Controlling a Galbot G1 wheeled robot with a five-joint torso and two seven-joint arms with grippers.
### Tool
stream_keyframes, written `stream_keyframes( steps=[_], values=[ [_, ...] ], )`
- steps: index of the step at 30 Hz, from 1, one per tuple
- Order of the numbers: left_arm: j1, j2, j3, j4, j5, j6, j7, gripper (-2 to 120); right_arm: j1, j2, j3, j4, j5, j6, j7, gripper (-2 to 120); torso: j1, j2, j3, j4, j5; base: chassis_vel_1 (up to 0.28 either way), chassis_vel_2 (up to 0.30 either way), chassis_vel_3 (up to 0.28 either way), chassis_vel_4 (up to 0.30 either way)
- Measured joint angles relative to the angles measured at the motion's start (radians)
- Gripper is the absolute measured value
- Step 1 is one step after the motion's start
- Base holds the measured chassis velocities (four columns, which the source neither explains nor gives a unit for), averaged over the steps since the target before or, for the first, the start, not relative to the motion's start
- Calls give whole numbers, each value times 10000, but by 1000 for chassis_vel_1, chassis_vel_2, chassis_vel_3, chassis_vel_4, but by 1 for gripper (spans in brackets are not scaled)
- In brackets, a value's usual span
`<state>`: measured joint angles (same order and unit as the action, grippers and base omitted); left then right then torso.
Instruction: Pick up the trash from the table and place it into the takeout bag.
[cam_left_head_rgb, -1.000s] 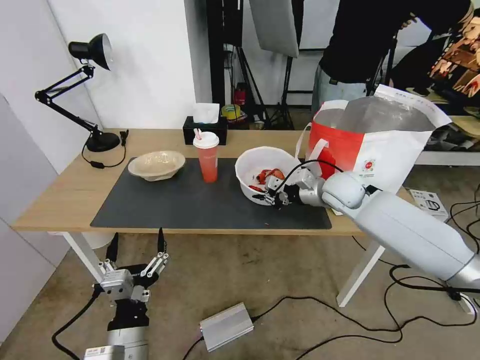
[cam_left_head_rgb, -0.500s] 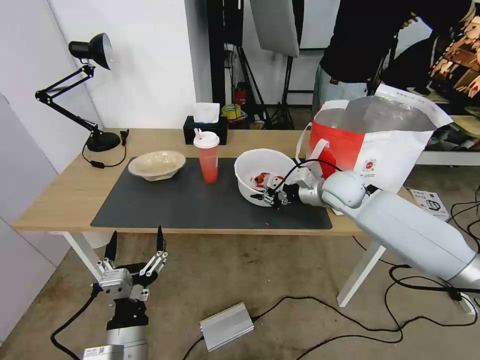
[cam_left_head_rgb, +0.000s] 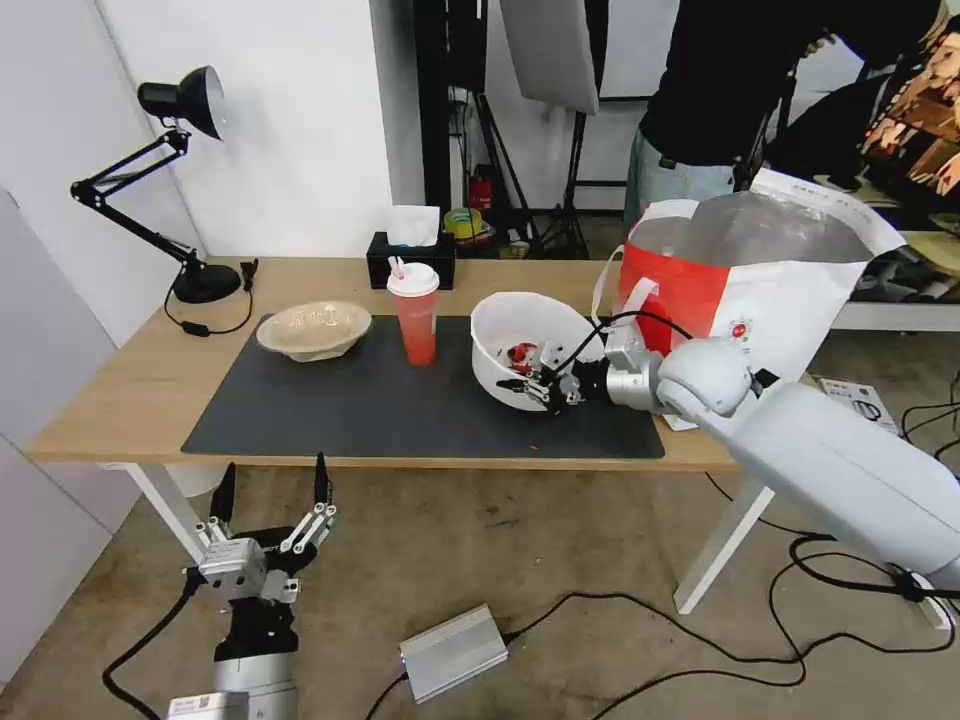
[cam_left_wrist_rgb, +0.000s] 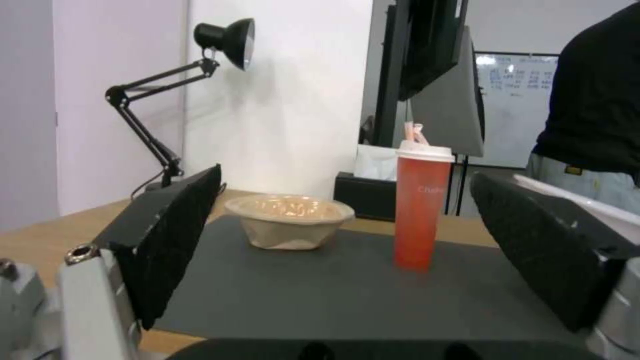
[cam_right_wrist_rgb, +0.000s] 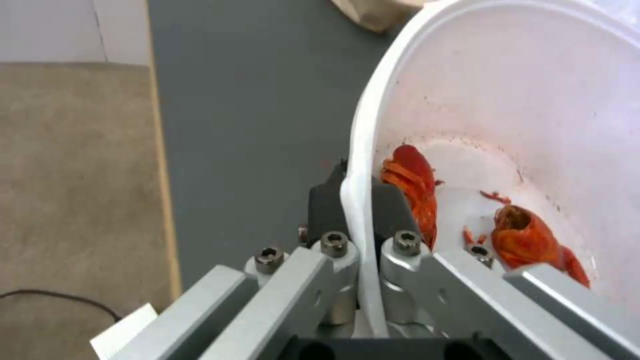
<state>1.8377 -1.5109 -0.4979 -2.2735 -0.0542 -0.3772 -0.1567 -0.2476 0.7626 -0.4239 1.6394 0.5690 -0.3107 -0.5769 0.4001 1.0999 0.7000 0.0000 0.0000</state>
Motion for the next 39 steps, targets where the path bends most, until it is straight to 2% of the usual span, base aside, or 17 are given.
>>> stream_keyframes(
  steps=[18, 39],
  values=[
    [39, -55, -27, -87, 61, -91, -17, 100, -101, -610, 533, 1570, 962, -2, -65, 0, -1, 1, -1, 0, 1, 0, 0, 0, 0],
    [70, -31, 93, -83, 127, -174, -131, 100, 301, -854, 1093, 1743, 1673, 62, -157, 0, -2, 1, -1, 0, 1, 0, 0, 0, 0]
  ],
)
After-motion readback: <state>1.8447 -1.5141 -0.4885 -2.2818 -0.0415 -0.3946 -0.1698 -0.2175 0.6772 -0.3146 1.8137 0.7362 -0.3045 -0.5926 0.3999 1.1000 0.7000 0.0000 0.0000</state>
